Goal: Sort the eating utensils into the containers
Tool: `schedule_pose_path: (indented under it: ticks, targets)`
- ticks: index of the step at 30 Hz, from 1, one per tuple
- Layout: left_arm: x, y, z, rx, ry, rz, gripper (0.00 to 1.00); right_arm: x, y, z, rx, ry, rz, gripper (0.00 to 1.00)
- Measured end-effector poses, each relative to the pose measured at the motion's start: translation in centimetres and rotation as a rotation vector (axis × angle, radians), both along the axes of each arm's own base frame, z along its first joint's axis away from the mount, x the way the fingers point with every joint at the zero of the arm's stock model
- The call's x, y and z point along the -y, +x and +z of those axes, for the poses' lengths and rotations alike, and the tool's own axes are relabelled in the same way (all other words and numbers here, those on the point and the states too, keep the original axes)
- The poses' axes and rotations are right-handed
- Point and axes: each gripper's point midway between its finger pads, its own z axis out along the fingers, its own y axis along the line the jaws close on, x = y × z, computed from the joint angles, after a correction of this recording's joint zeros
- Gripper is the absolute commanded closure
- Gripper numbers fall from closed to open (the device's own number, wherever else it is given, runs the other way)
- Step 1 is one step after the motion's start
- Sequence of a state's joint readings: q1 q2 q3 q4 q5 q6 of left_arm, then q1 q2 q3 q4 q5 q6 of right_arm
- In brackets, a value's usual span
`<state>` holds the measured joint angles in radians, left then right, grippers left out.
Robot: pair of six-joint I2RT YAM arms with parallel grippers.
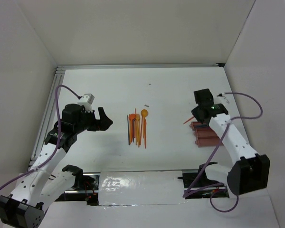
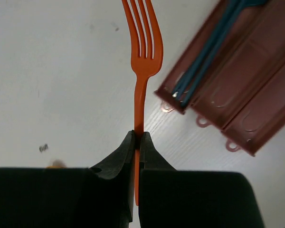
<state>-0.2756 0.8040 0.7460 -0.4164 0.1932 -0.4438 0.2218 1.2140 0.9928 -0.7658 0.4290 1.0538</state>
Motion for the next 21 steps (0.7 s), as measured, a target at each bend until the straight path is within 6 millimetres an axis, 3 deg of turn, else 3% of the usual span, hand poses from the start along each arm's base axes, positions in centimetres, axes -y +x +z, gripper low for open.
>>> schedule_pose_path:
  ticks: [5, 8, 13, 21]
  targets:
    - [0.2, -0.1, 0.0, -0.003, -0.007, -0.013, 0.0, 5.6, -3.6, -2.0, 0.002, 0.043, -0.248, 1.0]
    - [0.3, -0.2, 0.1, -0.003, -0.011, -0.018, 0.0, 7.6, -4.9, -3.8, -0.035, 0.061, -0.338, 1.0]
    - [0.4, -0.3, 0.1, 0.006, -0.016, -0.026, 0.0, 9.2, -6.1, -5.9, -0.094, 0.081, -0.41, 1.0]
    - [0.7, -0.4, -0.2, -0.004, -0.021, -0.041, 0.0, 9.6, -6.8, -8.3, -0.133, 0.094, -0.452, 1.0]
